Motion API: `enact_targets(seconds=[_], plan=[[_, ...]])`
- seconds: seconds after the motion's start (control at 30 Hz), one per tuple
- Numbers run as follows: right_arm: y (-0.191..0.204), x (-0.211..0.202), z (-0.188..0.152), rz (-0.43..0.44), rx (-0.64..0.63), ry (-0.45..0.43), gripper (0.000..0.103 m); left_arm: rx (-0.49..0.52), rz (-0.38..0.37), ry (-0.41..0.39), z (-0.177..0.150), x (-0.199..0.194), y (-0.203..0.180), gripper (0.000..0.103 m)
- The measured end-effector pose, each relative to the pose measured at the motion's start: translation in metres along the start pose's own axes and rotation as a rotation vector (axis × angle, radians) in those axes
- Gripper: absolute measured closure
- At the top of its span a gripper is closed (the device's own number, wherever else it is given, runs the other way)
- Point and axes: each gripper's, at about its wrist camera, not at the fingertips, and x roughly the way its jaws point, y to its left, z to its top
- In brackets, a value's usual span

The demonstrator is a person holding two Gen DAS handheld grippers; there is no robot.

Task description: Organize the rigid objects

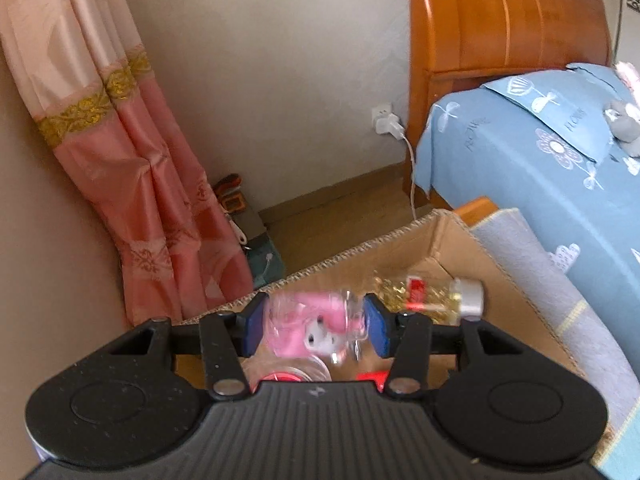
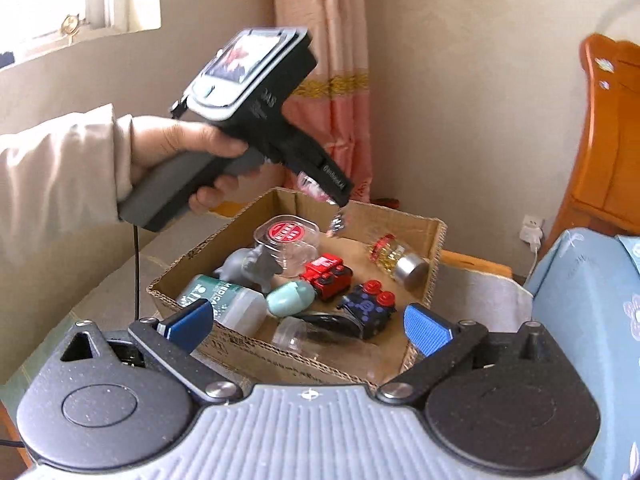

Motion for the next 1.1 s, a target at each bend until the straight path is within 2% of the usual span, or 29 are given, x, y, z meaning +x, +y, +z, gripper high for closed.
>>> enact_targets(seconds=[0.07, 0.13, 0.37, 0.5, 0.6, 0.7, 0.77, 0.93, 1.1], plan=[[-0.004, -0.003, -0.003, -0.009, 0.02, 0.002, 0.0, -0.017, 0.034, -0.011, 0.001, -0.001, 0.002, 0.021], [-0.008, -0.005, -0.005, -0.015, 0.043, 0.003, 0.0, -0.044, 0.039, -0.022, 0.001, -0.008, 0.003, 0.013], [-0.009, -0.009, -0.01, -0.058, 0.099, 0.043, 0.0, -0.104, -0.013, -0.072, -0.019, -0.06, 0.004, 0.009], [-0.003, -0.012, -0.012, -0.131, 0.117, 0.081, 0.0, -0.113, -0.02, -0.091, -0.043, -0.097, 0.0, 0.008], [0.001, -0.015, -0.016, -0.181, 0.143, 0.107, 0.0, -0.116, 0.006, -0.102, -0.067, -0.127, -0.008, 0.002], [0.005, -0.017, -0.023, -0.238, 0.166, 0.134, 0.0, -0.136, 0.019, -0.101, -0.1, -0.155, -0.017, 0.001], [0.007, -0.017, -0.03, -0.261, 0.192, 0.162, 0.0, -0.15, 0.059, -0.086, -0.122, -0.172, -0.028, 0.001], [0.02, -0.023, -0.048, -0.301, 0.225, 0.19, 0.0, -0.181, 0.16, -0.078, -0.17, -0.197, -0.052, 0.001], [0.038, -0.039, -0.059, -0.33, 0.207, 0.195, 0.0, -0.21, 0.224, -0.054, -0.195, -0.212, -0.069, 0.001]])
